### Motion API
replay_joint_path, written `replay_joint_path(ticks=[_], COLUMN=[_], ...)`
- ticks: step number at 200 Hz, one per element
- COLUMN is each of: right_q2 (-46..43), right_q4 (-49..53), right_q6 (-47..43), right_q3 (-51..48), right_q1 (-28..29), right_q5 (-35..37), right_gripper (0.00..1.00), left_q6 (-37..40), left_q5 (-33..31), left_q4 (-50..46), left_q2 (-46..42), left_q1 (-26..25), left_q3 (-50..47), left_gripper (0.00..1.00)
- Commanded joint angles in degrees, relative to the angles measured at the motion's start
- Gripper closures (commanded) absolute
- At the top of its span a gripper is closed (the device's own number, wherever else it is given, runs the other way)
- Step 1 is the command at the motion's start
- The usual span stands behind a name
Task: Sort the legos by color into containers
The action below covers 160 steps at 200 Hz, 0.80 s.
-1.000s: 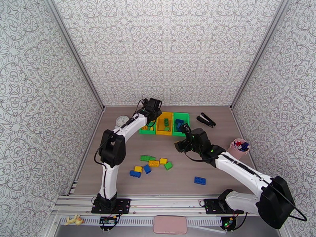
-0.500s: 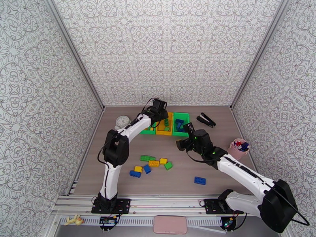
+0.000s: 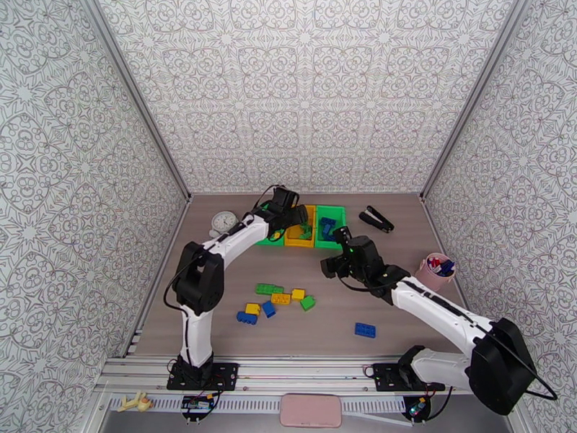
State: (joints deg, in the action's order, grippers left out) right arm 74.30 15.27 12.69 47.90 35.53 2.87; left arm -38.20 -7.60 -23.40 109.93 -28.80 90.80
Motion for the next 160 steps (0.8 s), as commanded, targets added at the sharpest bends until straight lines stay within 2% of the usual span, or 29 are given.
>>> replay_joint_path(ticks=[1, 42, 79, 131, 160], right_q2=[2.8, 10.3, 18.6, 25.4, 26.7], right_q4=[5.5, 11.3, 14.9, 17.7, 18.9], right_q6=[2.2, 5.5, 8.8, 10.0, 9.4], right_q3=[3.7, 7.8, 12.1, 14.8, 14.8], right_q1=[3.8, 12.9, 19.2, 20.5, 20.5], right_q5=[0.5, 2.2, 2.4, 1.0, 1.7], right_gripper=[0.09, 0.06, 0.05, 0.06, 0.14], left_q6=[-0.5, -1.7, -1.7, -0.7, -0.7], left_q5=[-2.1, -2.3, -1.8, -1.0, -0.5], left_q4=[2.7, 3.6, 3.2, 2.9, 2.9], left_q2=[-6.9, -16.1, -20.5, -21.4, -21.1], left_q1=[2.9, 8.5, 12.9, 14.0, 13.9], left_q3=[-6.8, -18.9, -24.0, -24.7, -24.5], left_gripper=[0.02, 0.0, 0.0, 0.0, 0.0])
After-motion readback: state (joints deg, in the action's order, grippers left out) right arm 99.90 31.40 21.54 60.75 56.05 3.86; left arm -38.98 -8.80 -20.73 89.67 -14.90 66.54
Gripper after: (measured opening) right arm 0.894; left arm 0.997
